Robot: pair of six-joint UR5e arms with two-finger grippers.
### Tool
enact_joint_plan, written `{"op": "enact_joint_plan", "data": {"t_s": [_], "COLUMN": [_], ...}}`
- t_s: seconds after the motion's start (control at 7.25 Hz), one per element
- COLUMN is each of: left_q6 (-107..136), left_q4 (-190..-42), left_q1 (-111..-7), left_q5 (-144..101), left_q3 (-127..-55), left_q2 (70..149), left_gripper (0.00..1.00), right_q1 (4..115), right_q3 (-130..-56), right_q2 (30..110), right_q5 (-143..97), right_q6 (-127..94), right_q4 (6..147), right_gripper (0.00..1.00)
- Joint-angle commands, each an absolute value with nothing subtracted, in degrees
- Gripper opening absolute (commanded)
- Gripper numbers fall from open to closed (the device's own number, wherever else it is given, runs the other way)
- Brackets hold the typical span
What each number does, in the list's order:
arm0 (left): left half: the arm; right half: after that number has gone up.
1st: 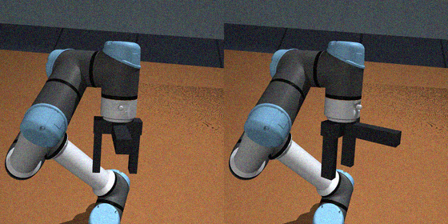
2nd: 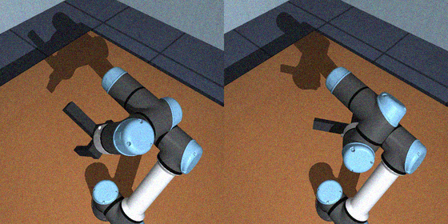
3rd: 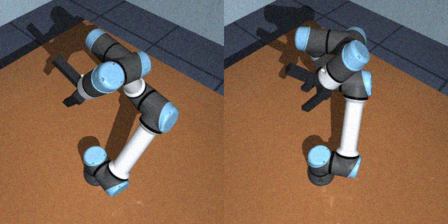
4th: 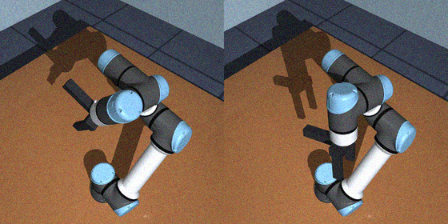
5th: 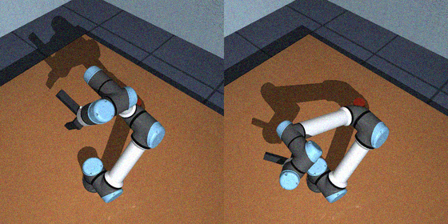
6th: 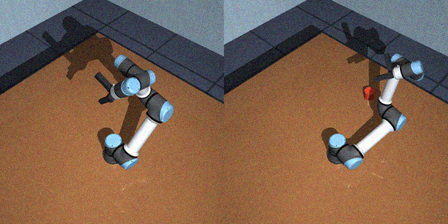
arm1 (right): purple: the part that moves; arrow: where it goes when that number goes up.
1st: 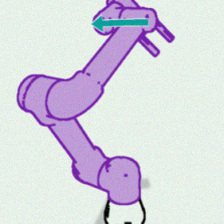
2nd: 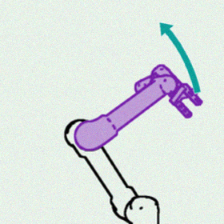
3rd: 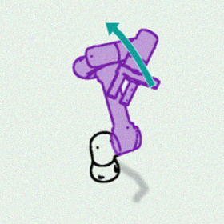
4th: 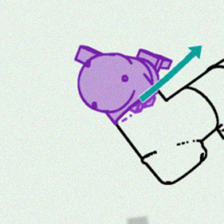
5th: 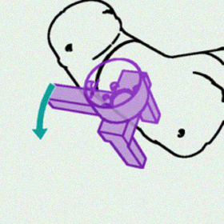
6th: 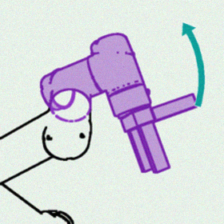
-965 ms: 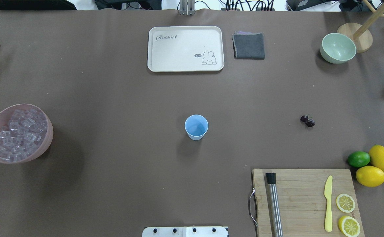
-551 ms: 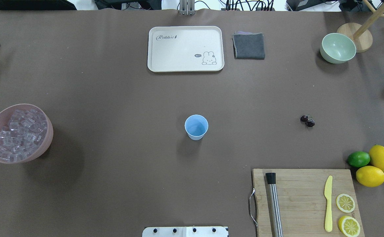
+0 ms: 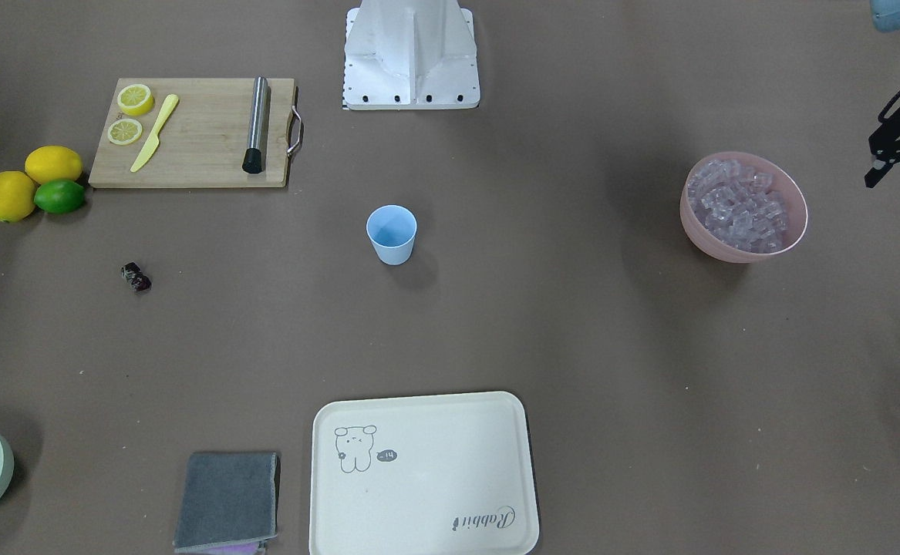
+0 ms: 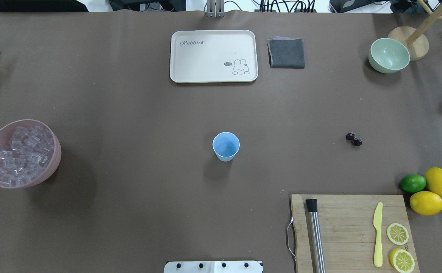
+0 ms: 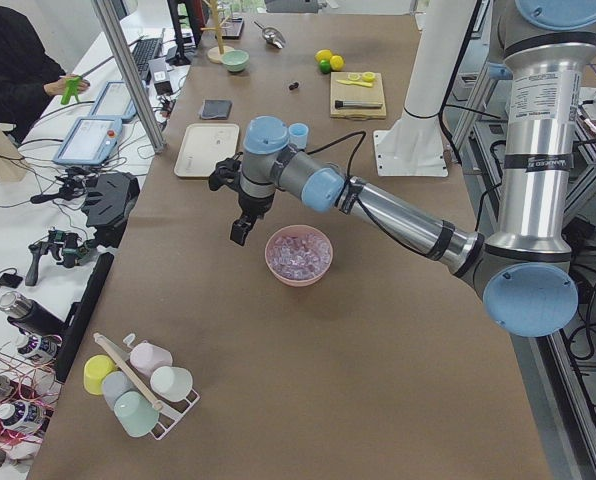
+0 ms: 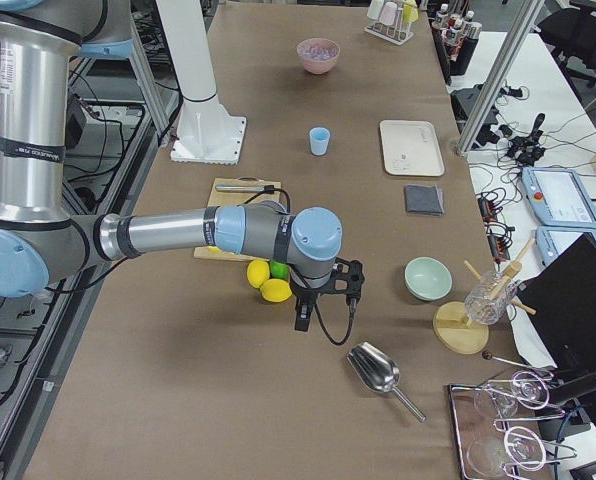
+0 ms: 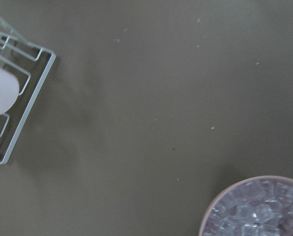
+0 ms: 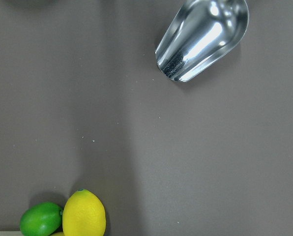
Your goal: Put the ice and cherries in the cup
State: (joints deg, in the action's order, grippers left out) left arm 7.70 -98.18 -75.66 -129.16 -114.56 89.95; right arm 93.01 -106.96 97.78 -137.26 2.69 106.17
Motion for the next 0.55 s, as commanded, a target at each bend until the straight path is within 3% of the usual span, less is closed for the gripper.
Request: {"op": "enact_joint_plan", "data": {"t_s": [0.0,0.41], "left_q6": [8.7,17.3], "left_q4": [-107.5,-109.4], "left_q1": [-74.1,-64.9], "left_q5": [-127.6,-127.3], "left_q3": [-113.0,-112.9], "left_q2": [86.7,86.3], "left_gripper": [0.98,0.98], "right_q1": [93.1,93.3], "right_q3": [-107.1,-107.1], "right_q2": [98.0,98.3], "right_q5": [-137.3,-137.5], "right_q6": [2.7,2.8], "right_q4": [106.2,106.1], "right_gripper": [1.00,1.00]}}
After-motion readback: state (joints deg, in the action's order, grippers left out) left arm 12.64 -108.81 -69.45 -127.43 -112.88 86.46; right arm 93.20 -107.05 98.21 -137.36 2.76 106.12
